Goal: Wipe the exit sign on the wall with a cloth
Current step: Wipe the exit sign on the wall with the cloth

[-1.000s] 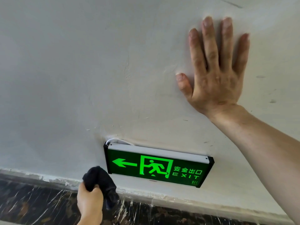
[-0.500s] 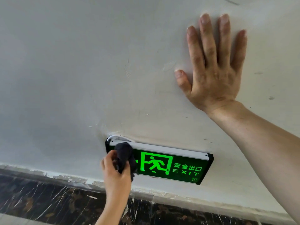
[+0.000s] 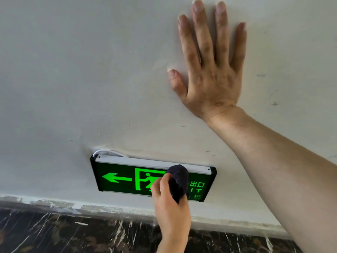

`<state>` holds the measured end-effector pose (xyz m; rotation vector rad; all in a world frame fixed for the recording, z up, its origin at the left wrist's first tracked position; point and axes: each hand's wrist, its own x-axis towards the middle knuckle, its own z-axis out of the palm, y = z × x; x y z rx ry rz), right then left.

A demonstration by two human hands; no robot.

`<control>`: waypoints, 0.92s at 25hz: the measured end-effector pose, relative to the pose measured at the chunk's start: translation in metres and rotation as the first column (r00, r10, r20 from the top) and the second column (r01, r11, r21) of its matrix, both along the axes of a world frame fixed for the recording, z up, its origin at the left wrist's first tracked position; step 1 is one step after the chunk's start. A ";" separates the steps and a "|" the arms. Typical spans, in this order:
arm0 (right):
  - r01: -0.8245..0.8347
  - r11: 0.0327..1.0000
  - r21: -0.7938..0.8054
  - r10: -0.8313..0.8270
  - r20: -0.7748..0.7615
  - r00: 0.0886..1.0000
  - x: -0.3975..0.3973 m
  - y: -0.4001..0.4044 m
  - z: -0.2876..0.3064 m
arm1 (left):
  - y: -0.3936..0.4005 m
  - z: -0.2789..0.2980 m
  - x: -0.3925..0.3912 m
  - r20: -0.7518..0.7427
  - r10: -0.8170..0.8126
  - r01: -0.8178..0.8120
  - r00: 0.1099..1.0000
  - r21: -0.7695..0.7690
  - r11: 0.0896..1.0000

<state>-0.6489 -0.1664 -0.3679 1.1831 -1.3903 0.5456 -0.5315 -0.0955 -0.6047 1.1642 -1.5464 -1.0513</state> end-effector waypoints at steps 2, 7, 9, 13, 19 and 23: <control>-0.006 1.000 -0.003 0.006 0.003 1.000 0.000 0.000 0.001 | 0.011 -0.003 -0.011 0.073 -0.108 0.118 0.991 -0.147 0.982; -0.024 1.000 -0.017 0.024 0.002 1.000 0.001 0.000 0.000 | 0.013 -0.010 -0.020 0.344 -0.195 0.345 0.919 -0.457 0.820; -0.029 0.999 -0.021 0.029 0.005 1.000 0.002 0.000 0.000 | 0.011 -0.015 -0.020 0.405 -0.171 0.377 0.898 -0.513 0.771; -0.036 0.999 -0.028 0.036 0.003 0.999 0.003 0.001 0.000 | 0.009 -0.035 -0.014 0.486 -0.167 0.429 0.858 -0.499 0.753; -0.024 0.999 -0.035 0.024 0.000 1.000 0.005 0.002 -0.001 | 0.014 -0.059 -0.005 0.595 -0.217 0.463 0.774 -0.298 0.835; -0.006 0.999 -0.034 0.006 -0.001 1.000 0.005 0.002 -0.001 | 0.019 -0.053 -0.006 0.535 -0.232 0.421 0.812 -0.262 0.869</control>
